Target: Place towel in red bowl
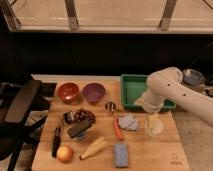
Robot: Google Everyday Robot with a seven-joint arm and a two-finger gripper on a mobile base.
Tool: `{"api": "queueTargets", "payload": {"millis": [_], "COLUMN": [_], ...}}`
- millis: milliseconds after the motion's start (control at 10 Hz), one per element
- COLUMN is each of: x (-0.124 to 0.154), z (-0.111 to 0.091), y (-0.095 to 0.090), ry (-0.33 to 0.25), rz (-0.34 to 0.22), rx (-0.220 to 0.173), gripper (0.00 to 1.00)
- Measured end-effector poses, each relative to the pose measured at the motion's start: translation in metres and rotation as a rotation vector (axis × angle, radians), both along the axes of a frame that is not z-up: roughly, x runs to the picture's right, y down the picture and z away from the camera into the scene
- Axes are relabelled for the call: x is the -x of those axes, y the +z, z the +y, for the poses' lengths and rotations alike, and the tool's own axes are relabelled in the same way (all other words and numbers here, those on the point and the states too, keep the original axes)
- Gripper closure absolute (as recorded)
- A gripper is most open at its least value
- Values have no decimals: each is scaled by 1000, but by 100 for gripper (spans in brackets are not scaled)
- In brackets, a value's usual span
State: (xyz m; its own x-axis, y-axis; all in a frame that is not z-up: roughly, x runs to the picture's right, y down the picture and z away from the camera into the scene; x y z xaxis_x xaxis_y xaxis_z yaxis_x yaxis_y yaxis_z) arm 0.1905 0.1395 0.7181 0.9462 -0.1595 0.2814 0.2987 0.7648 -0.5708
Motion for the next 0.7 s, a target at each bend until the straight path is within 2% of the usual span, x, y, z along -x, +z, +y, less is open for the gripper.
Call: {"api": "queueTargets", "payload": {"millis": [400, 700], "x": [27, 38], "z": [17, 42], "y": [29, 58], "ry": [45, 78], "rz": [-11, -18], "rx": [73, 150], "gripper": [20, 20]}}
